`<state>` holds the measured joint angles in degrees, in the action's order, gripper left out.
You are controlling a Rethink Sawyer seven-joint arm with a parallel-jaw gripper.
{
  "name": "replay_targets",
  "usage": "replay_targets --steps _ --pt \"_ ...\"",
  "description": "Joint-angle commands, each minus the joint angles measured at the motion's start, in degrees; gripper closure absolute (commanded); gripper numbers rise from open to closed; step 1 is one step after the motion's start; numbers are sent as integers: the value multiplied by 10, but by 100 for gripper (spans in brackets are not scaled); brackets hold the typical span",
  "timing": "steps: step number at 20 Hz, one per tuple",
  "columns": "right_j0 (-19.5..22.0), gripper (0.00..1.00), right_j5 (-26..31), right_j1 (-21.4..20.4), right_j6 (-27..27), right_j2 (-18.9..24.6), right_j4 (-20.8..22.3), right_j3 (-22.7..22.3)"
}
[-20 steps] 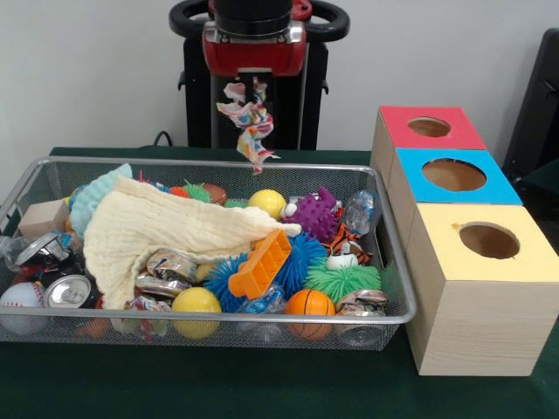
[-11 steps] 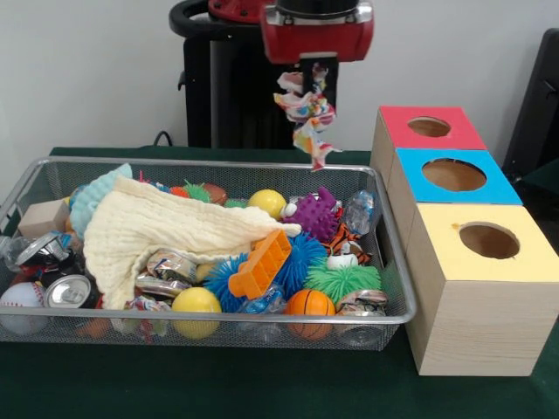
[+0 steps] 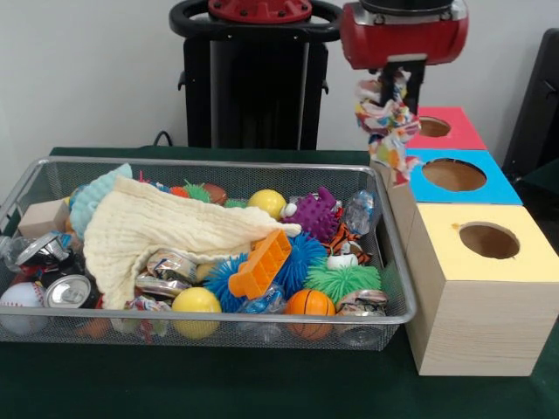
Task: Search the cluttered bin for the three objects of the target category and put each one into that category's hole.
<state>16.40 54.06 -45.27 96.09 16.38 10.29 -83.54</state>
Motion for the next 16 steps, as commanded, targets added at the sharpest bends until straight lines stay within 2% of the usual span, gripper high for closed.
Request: replay_targets --steps 1,8,16 --pt "-23 100 37 70 143 -26 -11 71" --pt "-51 100 33 116 154 -45 -20 119" --pt "-72 100 24 134 158 -66 -34 136"
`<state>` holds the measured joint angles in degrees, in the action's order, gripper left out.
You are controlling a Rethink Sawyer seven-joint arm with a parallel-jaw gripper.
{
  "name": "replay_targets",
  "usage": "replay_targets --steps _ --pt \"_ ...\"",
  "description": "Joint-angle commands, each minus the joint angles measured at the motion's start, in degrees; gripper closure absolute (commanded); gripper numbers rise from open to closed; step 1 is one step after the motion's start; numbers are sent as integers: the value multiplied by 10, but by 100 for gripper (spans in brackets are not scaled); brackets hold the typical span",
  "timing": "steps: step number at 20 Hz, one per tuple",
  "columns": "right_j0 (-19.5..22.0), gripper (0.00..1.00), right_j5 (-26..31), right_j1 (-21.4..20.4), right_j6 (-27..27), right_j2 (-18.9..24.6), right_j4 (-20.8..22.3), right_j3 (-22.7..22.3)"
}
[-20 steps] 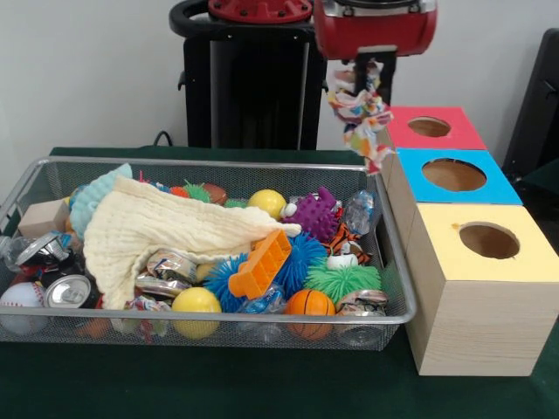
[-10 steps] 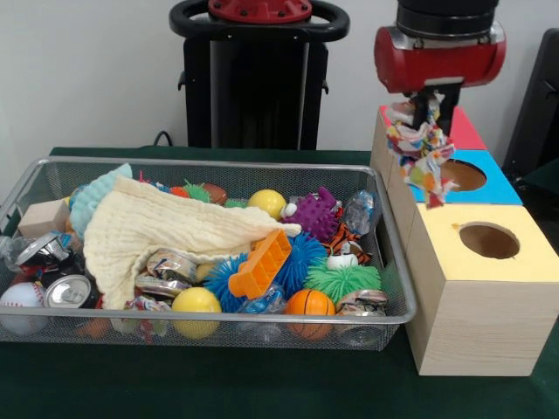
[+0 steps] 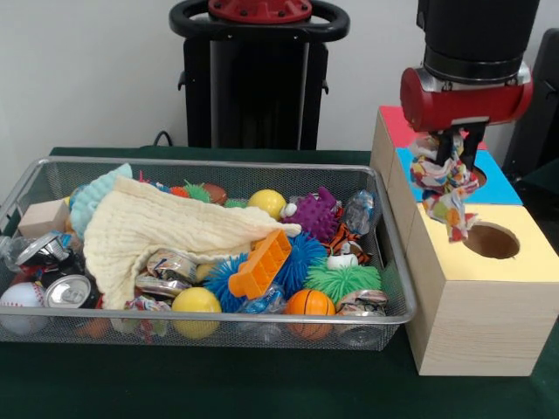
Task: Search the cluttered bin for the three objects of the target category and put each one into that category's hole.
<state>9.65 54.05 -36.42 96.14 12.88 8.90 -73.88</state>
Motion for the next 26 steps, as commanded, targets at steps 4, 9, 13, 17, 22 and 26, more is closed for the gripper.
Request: replay_targets --steps 4,9,13,17,22,26 --pt "-17 100 18 54 160 -43 -25 50" --pt "-38 100 18 58 172 -59 -36 55" --pt "-53 100 8 65 182 -69 -44 55" --pt "-61 100 0 60 182 -78 -53 42" --pt "-70 100 2 48 181 -92 -61 32" --pt "-64 100 -24 57 170 -90 -66 21"
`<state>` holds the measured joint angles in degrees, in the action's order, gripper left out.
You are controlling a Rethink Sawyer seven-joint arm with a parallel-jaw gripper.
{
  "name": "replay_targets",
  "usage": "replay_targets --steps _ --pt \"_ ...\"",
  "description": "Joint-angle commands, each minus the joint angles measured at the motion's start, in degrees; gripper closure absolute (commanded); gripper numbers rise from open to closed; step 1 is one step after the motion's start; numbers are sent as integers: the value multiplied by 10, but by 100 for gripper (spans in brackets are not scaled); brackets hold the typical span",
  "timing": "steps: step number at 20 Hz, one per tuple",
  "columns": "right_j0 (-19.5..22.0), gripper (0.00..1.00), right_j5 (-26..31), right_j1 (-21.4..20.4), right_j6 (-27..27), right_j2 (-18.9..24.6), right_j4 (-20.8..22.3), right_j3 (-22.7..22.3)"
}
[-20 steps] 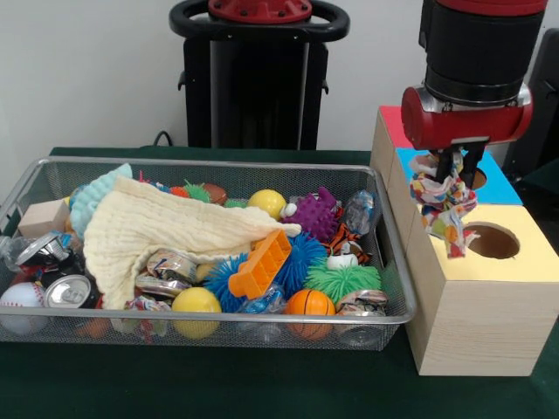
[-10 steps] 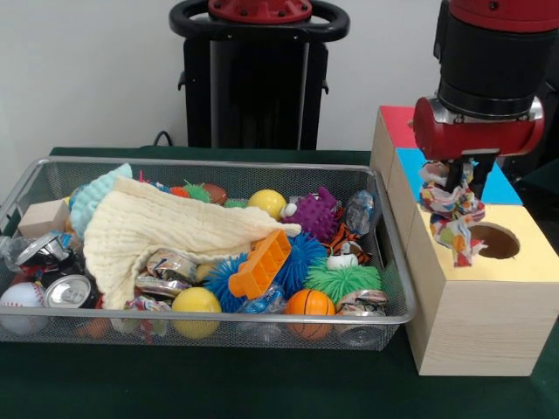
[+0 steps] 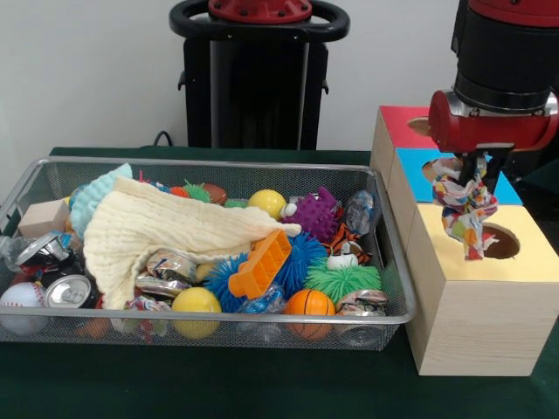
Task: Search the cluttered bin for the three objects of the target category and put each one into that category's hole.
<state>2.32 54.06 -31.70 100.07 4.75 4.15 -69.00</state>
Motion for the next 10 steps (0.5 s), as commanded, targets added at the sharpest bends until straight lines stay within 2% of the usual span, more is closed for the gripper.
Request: replay_targets --steps 1,10 --pt "10 100 -30 7 128 -9 -18 -35" --pt "2 100 -78 3 134 -19 -24 -84"
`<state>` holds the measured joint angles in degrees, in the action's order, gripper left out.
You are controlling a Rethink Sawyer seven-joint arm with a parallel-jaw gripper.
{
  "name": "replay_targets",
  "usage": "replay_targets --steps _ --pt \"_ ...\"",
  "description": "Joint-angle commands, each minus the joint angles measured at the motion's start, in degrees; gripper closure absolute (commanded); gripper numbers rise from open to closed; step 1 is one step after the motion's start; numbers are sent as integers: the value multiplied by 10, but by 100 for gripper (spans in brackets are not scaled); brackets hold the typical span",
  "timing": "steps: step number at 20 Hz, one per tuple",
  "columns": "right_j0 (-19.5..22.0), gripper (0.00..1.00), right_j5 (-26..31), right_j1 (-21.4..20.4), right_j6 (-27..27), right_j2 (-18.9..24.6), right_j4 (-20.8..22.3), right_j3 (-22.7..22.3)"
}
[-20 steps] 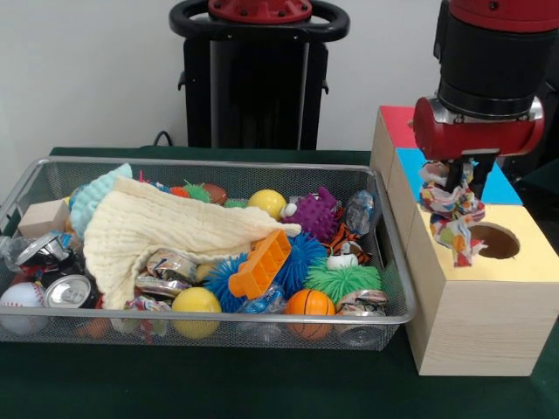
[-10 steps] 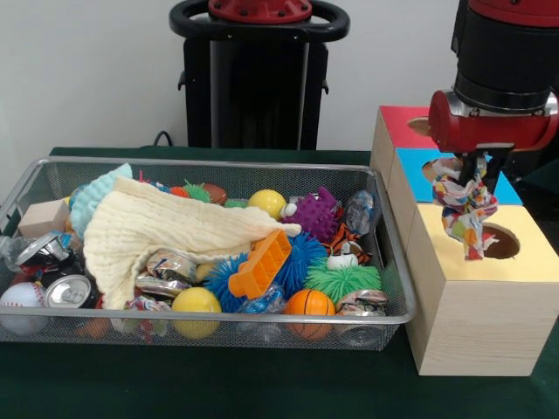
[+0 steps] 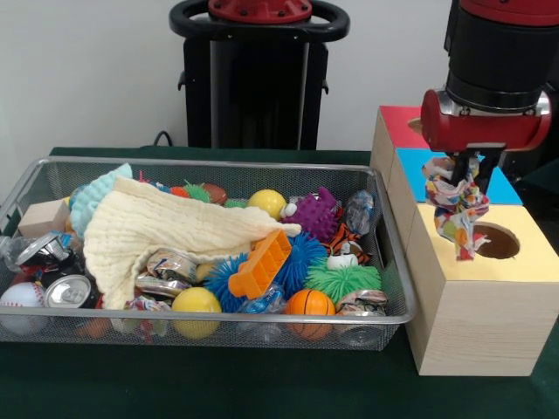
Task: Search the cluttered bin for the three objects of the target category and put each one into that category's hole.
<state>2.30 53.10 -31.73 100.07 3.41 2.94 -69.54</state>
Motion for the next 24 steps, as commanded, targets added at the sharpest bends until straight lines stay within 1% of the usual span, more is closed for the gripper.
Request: replay_targets --steps 1,6,12,16,24 --pt "0 100 -75 5 136 -7 -12 -81" --pt "-12 100 -101 7 144 -15 -16 -97" --pt "-21 100 -123 5 140 -21 -23 -118" --pt "-23 100 -132 3 137 -24 -28 -128" --pt "-30 100 -138 3 133 -32 -33 -131"
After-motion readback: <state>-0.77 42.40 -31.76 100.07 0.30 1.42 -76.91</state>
